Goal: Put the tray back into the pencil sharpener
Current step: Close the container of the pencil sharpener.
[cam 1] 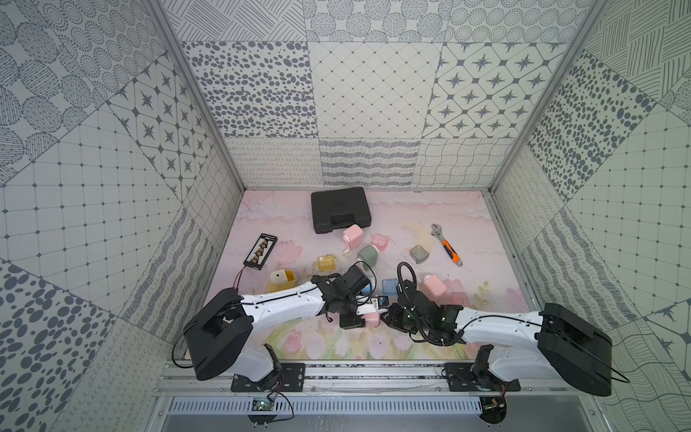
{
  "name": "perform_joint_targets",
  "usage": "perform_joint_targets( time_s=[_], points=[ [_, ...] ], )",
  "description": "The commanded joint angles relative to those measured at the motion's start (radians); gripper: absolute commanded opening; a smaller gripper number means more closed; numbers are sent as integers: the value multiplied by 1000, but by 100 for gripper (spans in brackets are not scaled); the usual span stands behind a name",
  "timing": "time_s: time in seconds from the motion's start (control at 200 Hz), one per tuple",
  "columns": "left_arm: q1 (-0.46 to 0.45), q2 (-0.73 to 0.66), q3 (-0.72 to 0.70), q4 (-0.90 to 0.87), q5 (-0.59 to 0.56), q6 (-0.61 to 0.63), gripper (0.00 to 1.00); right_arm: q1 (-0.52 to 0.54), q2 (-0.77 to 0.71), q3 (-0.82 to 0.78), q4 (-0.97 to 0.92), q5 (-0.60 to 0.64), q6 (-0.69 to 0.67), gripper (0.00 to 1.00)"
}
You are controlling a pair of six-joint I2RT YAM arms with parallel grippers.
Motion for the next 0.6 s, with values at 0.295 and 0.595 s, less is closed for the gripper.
perform_joint_targets(
  time_s=[0.295, 0.595],
  points=[
    [-24, 24, -5, -17, 28, 14, 48, 1, 25, -2, 102, -30, 30, 27],
    [-35, -118, 9, -22, 32, -144, 17, 1, -281, 30, -277, 198, 4, 30]
  ],
)
